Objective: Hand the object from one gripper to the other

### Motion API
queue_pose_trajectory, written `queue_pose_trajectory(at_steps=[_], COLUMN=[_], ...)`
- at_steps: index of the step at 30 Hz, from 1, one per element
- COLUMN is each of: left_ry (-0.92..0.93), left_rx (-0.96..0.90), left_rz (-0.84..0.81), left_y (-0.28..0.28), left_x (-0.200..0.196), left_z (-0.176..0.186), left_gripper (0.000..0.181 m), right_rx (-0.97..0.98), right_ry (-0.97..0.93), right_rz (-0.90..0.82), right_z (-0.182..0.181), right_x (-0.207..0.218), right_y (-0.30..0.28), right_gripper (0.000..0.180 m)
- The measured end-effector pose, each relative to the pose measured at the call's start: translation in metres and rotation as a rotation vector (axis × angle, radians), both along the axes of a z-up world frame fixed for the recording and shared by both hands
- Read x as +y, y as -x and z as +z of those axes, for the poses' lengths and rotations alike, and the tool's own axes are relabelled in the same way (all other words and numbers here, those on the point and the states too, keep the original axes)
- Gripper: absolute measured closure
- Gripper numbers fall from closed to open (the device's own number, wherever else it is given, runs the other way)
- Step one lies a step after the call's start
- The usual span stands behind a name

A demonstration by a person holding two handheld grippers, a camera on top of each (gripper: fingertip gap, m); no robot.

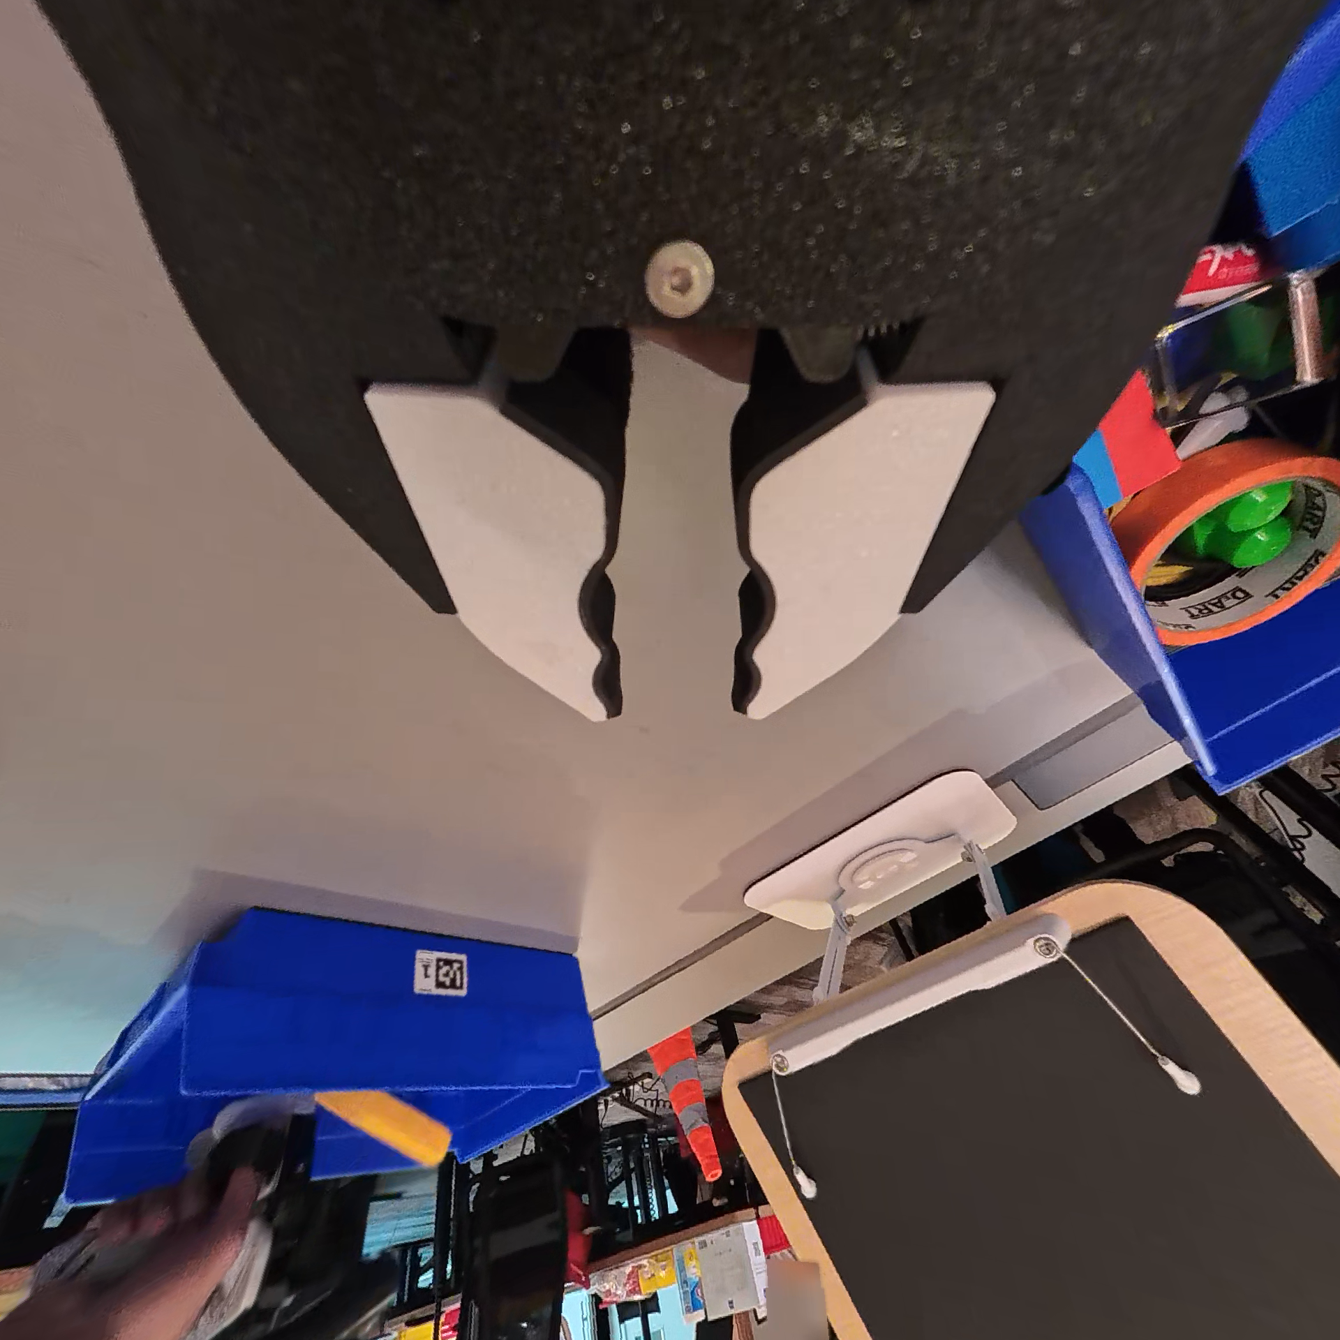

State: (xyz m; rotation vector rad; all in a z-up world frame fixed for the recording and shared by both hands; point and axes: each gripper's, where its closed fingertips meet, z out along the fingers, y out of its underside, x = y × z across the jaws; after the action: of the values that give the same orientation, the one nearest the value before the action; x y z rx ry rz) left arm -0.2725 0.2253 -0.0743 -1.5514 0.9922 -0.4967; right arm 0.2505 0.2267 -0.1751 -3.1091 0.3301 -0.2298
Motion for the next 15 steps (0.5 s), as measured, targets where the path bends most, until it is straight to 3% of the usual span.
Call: queue_pose_trajectory(at_steps=[4, 10, 15], left_ry=[0.028, 0.016, 0.029], left_rx=[-0.009, -0.003, -0.012], left_rz=[-0.003, -0.01, -0.001], left_y=[0.0, 0.0, 0.003], left_x=[0.001, -0.002, -0.003], left_z=[-0.002, -0.001, -0.001], left_gripper=[0.151, 0.151, 0.151], right_rx=[-0.072, -0.148, -0.261], right_ry=[0.121, 0.113, 0.052], right_rz=[-0.007, -0.046, 0.067], right_z=[-0.01, -0.013, 0.018], right_x=[0.001, 0.008, 0.017], right_y=[-0.003, -0.006, -0.006], right_gripper=[0.158, 0.158, 0.143])
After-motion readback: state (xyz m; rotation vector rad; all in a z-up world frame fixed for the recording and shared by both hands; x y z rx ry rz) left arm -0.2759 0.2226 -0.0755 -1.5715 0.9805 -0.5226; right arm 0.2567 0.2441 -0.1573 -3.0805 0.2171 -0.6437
